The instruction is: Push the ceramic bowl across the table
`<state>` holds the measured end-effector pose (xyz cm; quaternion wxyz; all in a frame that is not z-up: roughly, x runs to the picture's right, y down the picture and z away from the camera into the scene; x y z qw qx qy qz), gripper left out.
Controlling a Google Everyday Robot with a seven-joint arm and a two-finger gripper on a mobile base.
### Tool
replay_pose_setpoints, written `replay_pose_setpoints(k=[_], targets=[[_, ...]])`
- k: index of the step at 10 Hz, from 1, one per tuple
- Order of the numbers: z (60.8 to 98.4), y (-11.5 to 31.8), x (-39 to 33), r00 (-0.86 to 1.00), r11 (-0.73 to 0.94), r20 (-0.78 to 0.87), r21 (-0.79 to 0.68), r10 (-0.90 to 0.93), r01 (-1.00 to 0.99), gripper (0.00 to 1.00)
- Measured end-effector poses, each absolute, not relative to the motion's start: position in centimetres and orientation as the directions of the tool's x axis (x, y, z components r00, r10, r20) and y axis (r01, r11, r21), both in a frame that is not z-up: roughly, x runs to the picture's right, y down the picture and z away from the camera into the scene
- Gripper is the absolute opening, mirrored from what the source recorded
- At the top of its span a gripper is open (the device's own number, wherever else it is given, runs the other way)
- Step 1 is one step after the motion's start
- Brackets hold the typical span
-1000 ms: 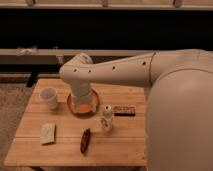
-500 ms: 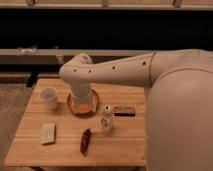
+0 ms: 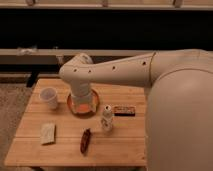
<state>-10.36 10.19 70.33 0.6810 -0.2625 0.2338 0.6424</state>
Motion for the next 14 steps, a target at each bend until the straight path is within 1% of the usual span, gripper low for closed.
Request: replay_pose_setpoints(k=[8,11,14], targets=[[70.5,10.2,-10.5,0.077,0.048,-0.654,-0.062,0.752,-0.997,0.65],[72.9,9.3,-13.1,0.156,0.131,-0.63,-0.086,0.761,-0.988,0.65],[78.1,7.9,-16.9,0.218,0.199,-0.602,-0.098,0.768,-0.975,0.65]])
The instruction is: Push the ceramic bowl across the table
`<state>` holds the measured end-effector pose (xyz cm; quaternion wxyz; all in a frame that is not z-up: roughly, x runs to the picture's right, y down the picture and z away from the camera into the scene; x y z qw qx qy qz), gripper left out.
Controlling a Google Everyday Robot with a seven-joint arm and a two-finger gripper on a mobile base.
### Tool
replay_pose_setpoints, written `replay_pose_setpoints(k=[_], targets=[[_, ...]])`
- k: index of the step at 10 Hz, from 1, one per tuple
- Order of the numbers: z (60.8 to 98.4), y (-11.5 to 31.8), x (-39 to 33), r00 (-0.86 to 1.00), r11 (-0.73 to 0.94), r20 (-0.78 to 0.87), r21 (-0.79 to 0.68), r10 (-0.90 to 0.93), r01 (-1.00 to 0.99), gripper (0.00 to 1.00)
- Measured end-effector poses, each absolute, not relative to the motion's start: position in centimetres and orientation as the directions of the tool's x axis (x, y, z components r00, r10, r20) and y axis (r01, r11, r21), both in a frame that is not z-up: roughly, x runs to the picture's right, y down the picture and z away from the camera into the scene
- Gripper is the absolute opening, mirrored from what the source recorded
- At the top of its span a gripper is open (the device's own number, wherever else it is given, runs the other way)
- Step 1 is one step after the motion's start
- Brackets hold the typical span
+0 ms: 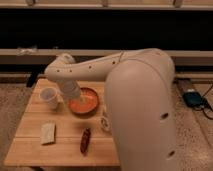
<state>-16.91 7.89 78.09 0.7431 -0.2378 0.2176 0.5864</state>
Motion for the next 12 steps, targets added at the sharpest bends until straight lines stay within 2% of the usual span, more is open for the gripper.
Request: replay_pose_setpoints(k=[5,12], targets=[[85.7,7.1,-16.8,0.188,0.187,-0.602,-0.065,0.776,-0.98,0.65],[88.2,9.3,-15.9,0.168,0.207,-0.654,-0.019,0.738,-0.978,0.65]])
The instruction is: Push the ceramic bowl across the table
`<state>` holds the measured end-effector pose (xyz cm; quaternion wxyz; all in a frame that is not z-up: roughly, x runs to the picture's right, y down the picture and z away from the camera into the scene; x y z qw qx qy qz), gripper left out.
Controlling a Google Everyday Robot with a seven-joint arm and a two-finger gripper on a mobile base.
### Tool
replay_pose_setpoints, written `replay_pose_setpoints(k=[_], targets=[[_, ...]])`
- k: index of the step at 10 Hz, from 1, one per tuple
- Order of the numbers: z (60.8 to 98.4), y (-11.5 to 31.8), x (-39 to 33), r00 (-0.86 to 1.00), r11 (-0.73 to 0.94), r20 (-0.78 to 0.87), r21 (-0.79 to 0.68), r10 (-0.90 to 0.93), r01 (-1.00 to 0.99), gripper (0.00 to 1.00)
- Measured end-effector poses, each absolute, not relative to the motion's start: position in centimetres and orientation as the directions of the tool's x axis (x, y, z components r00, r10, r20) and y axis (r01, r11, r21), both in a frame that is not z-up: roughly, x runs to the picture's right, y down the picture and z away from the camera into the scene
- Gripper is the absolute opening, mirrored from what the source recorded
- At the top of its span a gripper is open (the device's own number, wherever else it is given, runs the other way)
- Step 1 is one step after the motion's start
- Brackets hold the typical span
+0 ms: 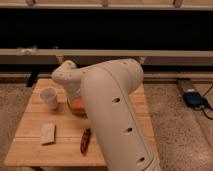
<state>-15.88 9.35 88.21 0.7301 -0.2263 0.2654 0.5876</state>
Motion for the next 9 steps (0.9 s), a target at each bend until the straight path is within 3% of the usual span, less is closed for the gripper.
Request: replay_pose_setpoints(k=[9], targets=[[86.0,14.0,-14.7,0.246,0.268,-0.7,-0.081,0.671,-0.96,0.65]])
